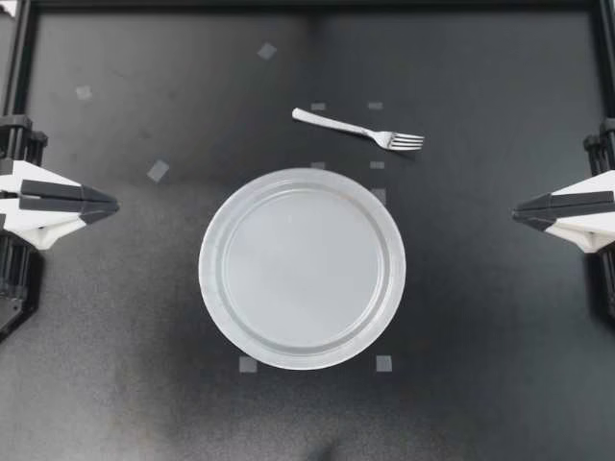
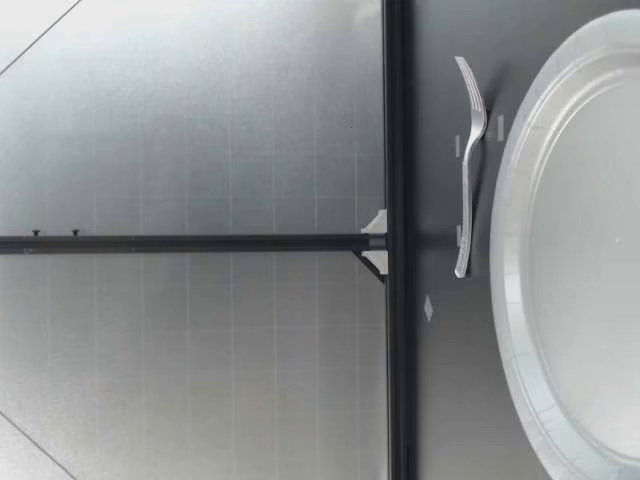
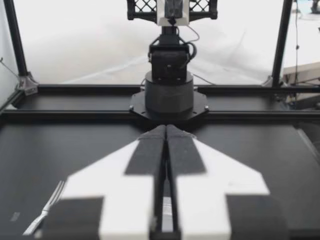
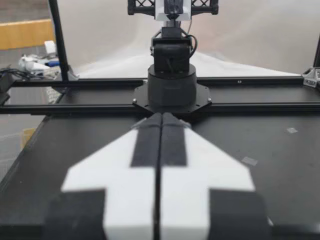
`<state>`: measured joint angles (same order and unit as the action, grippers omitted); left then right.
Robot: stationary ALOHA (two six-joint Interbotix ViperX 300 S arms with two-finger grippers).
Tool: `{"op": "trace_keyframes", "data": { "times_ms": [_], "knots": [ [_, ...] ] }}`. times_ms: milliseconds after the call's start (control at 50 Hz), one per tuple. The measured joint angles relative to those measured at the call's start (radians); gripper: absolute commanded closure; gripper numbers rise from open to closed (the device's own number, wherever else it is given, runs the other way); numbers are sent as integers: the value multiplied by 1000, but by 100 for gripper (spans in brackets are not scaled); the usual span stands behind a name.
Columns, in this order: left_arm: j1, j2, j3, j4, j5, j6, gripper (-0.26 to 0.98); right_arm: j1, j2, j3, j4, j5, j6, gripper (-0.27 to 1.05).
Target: Pick up the fork and place it on the plate.
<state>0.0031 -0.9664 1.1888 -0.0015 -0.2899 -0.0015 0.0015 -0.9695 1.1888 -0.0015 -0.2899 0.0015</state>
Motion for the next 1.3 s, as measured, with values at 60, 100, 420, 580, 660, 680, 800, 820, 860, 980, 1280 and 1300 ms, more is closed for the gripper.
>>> {"op": "trace_keyframes", "data": {
  "times_ms": [60, 100, 420, 580, 660, 680, 800, 820, 860, 980, 1280, 1300],
  "knots": [
    [6, -20, 15, -6, -3, -8, 77, 0, -2, 14, 0, -6, -2, 84],
    [15, -48, 21, -17, -3, -17, 79, 0, -5, 26, 0, -9, -2, 87],
    [31, -48, -86, -152, 215, -32, 79, -161, 11, -115, 104, 281, 37, 86],
    [63, -14, -146, -150, 330, -23, 73, -324, 98, -259, 106, 532, 29, 77],
    [64, -14, -147, -150, 333, -20, 60, -342, 124, -291, 106, 557, 28, 59],
    [63, -15, -147, -150, 333, -17, 56, -342, 130, -299, 106, 561, 26, 55],
    [64, -26, -133, -150, 319, -12, 16, -342, 179, -342, 104, 615, 28, 22],
    [64, -26, -132, -150, 318, -12, 10, -342, 193, -347, 103, 627, 29, 18],
    [64, -26, -127, -150, 311, -14, -2, -342, 227, -364, 98, 660, 31, 16],
    [64, -26, -118, -149, 299, -12, -3, -344, 367, -434, 86, 767, 29, 21],
    [64, -25, -61, -152, 291, -35, 7, -383, 752, -666, 32, 896, 28, 25],
    [64, -25, -58, -152, 290, -38, 7, -385, 761, -670, 32, 894, 28, 25]
  ]
}}
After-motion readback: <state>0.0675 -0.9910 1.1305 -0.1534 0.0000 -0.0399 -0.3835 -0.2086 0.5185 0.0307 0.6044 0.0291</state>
